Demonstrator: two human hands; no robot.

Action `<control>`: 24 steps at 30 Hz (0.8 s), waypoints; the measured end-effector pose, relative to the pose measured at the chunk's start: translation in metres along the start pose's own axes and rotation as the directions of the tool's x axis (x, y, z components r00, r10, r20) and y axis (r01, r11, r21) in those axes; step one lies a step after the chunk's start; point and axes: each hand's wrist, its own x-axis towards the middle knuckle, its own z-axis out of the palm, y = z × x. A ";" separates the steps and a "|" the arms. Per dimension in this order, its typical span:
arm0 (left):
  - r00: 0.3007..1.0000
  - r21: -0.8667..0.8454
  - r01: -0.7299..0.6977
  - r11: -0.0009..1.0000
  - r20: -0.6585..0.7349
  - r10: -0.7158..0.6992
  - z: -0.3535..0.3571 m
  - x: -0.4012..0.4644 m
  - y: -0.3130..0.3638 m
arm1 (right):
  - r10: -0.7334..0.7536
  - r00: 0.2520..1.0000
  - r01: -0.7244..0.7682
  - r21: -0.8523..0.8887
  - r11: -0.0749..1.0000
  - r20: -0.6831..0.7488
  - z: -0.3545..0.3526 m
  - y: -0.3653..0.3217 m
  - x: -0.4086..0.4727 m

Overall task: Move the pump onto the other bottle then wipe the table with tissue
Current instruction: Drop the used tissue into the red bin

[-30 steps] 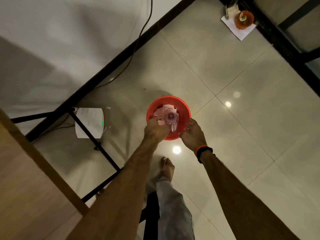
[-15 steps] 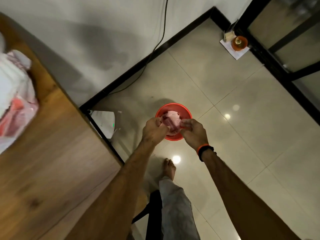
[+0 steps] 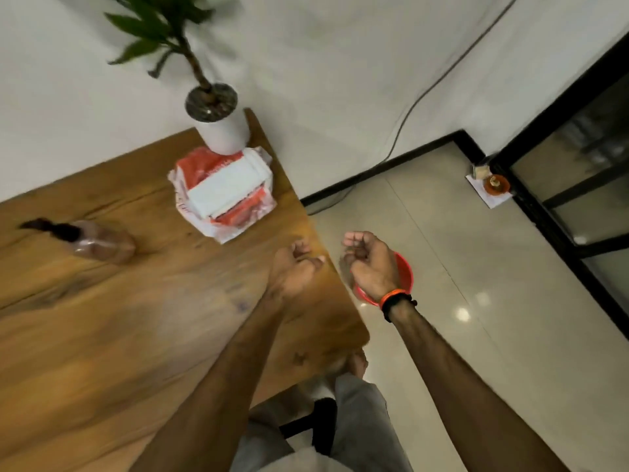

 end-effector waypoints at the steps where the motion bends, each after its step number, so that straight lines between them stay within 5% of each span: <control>1: 0.999 -0.015 0.010 1.000 -0.047 -0.010 -0.023 -0.006 -0.001 | -0.017 0.999 0.017 -0.004 1.000 0.028 0.016 -0.013 -0.007; 13: 0.940 -0.186 0.079 0.979 -0.314 -0.135 -0.245 -0.042 -0.058 | -0.141 0.936 0.202 -0.160 0.966 0.323 0.208 -0.111 -0.056; 24: 0.913 -0.272 0.100 0.957 -0.357 -0.197 -0.353 -0.013 -0.073 | -0.093 0.918 0.220 -0.300 0.928 0.385 0.324 -0.175 -0.067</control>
